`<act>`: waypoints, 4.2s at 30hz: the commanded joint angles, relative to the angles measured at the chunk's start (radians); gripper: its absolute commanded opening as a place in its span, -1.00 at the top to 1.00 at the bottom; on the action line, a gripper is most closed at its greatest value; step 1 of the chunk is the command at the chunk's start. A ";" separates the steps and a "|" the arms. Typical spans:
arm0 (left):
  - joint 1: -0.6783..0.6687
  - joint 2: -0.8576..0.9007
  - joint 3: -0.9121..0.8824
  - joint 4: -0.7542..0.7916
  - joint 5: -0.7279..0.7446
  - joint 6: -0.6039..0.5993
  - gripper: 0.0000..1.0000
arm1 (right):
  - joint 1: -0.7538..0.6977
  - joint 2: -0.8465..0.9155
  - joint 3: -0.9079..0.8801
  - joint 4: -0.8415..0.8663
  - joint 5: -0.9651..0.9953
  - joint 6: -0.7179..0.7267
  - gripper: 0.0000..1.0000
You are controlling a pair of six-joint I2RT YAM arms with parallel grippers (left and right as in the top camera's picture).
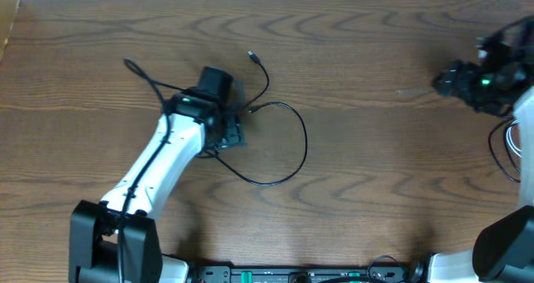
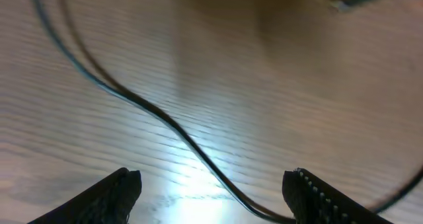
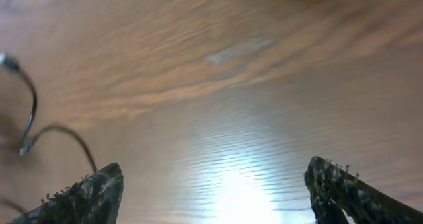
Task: Untangle cables
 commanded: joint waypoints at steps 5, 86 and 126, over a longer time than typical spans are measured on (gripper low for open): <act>0.169 -0.080 0.007 -0.019 -0.001 0.015 -0.57 | 0.271 -0.002 0.011 0.007 -0.003 -0.035 -0.70; 0.211 -0.079 0.007 -0.058 -0.002 0.015 -0.59 | 0.404 0.366 -0.075 -0.085 0.518 0.315 0.98; 0.542 -0.079 0.007 -0.122 -0.121 -0.076 -0.60 | 1.118 0.354 -0.076 0.465 0.109 -0.061 -0.50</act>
